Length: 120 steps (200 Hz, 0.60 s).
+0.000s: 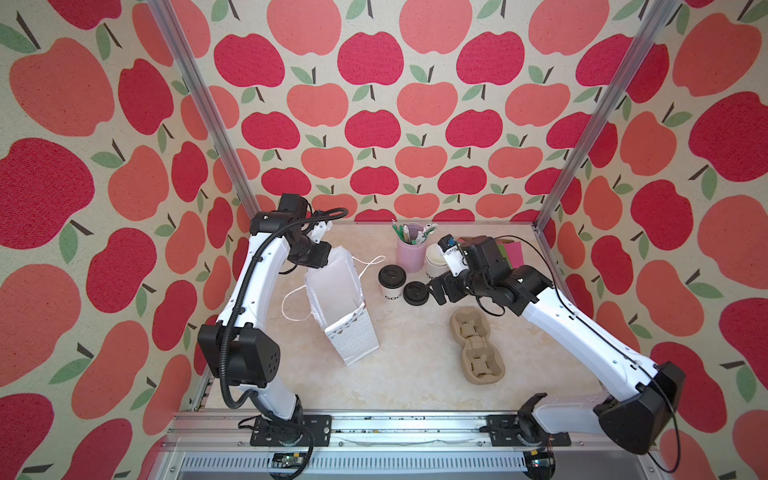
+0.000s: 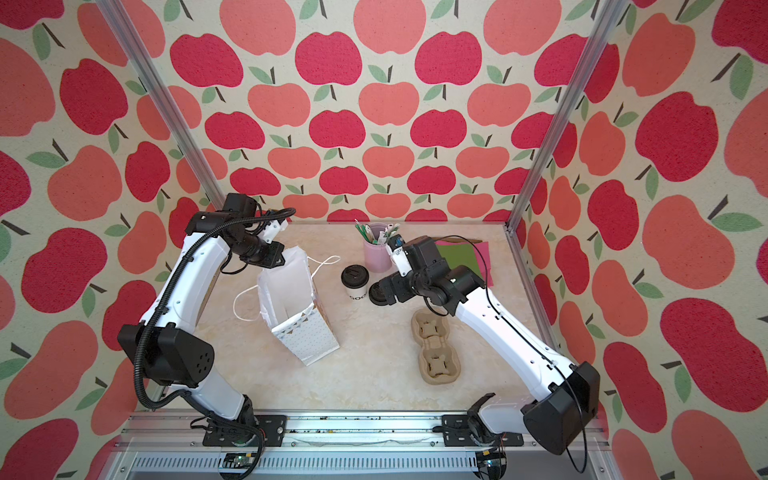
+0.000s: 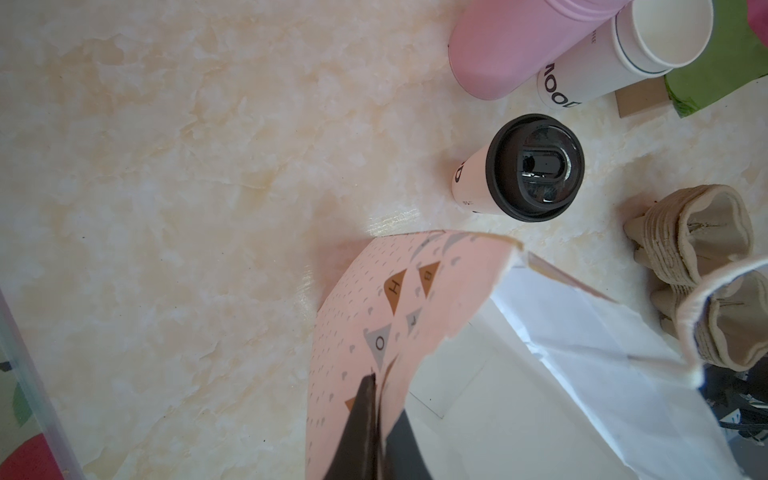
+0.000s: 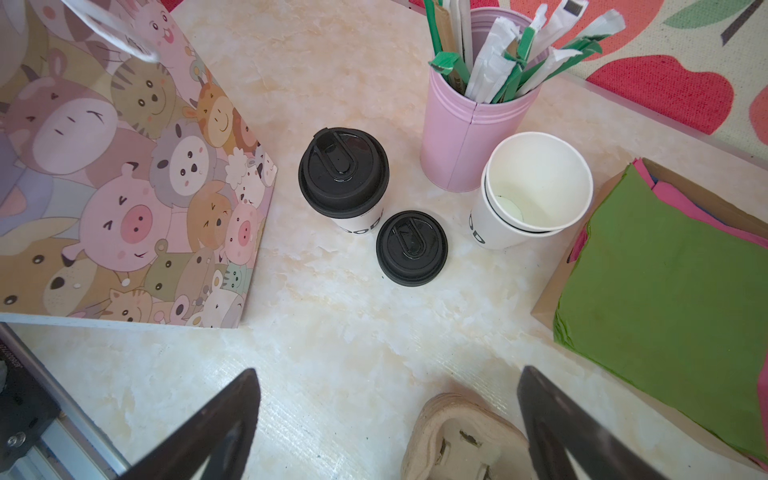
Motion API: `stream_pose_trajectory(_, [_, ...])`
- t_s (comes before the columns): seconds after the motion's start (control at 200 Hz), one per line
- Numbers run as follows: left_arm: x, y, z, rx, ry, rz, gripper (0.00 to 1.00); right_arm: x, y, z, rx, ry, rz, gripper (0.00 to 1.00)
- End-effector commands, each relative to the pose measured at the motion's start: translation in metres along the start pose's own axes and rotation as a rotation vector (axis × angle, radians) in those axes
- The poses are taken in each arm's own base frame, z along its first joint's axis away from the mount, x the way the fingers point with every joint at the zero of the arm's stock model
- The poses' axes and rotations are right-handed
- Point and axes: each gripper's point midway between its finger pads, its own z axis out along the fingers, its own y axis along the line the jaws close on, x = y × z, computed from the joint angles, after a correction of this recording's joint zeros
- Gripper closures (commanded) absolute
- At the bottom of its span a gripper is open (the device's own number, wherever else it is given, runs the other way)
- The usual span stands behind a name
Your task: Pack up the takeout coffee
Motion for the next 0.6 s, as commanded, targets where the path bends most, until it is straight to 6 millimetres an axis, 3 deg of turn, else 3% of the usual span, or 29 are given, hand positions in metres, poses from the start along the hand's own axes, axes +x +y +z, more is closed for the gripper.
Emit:
stream_pose_trajectory(0.0, [0.015, -0.013, -0.007, 0.051, 0.038, -0.064, 0.95, 0.0, -0.001, -0.006, -0.007, -0.019, 0.014, 0.02])
stream_pose_trajectory(0.375, [0.018, -0.054, -0.026, 0.259, 0.021, -0.246, 0.98, 0.003, -0.001, -0.007, -0.012, -0.017, 0.018, 0.01])
stream_pose_trajectory(0.595, [0.033, -0.059, -0.019, 0.285, 0.077, -0.345, 0.97, 0.006, -0.003, -0.006, -0.016, -0.011, 0.027, 0.01])
